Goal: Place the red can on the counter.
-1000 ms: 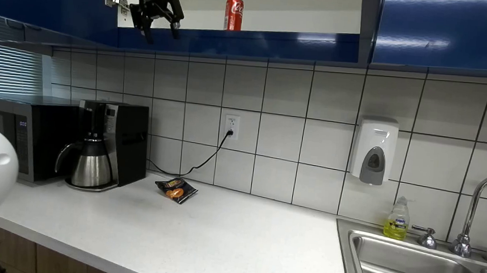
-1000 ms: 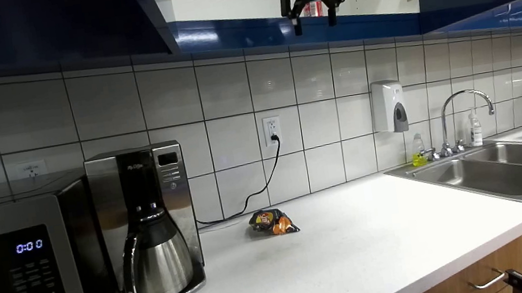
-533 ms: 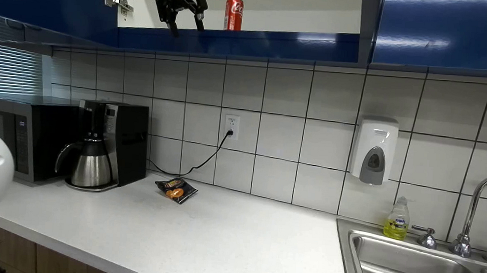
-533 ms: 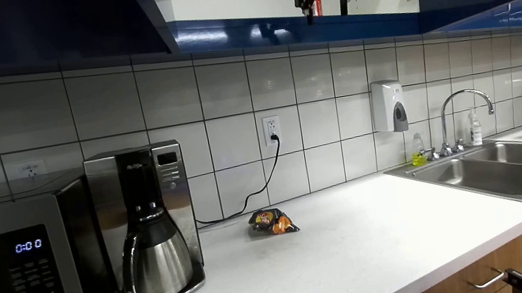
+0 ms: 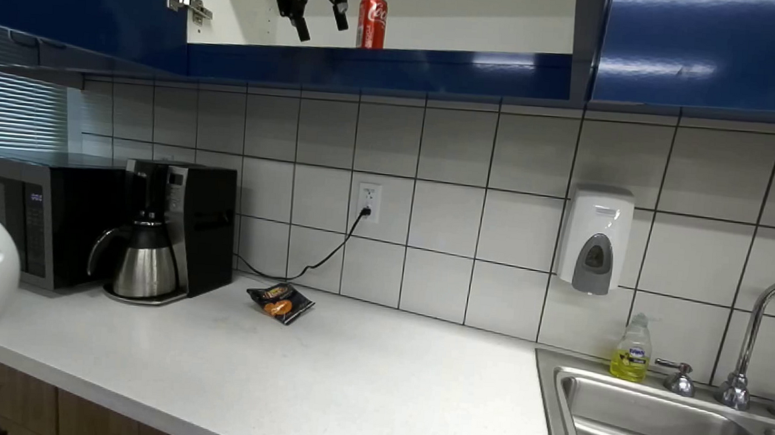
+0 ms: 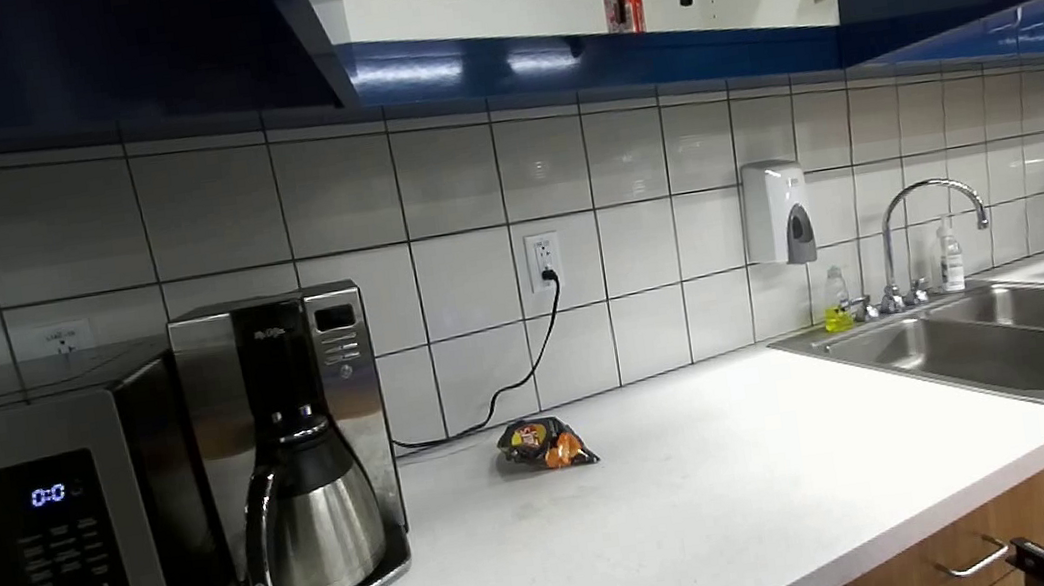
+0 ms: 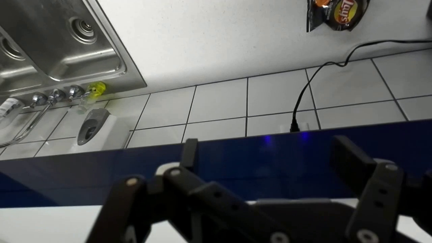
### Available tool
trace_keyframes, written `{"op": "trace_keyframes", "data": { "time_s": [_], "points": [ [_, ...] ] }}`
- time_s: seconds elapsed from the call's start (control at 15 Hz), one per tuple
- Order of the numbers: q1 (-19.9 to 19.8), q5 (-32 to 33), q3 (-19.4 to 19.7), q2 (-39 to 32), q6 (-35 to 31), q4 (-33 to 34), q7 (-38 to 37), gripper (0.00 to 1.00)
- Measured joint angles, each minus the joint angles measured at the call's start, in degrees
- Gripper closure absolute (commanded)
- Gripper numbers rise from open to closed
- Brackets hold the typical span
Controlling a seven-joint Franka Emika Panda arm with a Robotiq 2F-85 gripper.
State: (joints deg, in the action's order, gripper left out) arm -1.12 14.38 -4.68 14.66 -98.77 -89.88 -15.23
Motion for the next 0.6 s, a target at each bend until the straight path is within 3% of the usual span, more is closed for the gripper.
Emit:
{"op": "trace_keyframes", "data": {
  "time_s": [0.6],
  "points": [
    [0.1, 2.1, -0.1, -4.9, 0.0, 9.4, -0.5, 0.00]
  ]
}}
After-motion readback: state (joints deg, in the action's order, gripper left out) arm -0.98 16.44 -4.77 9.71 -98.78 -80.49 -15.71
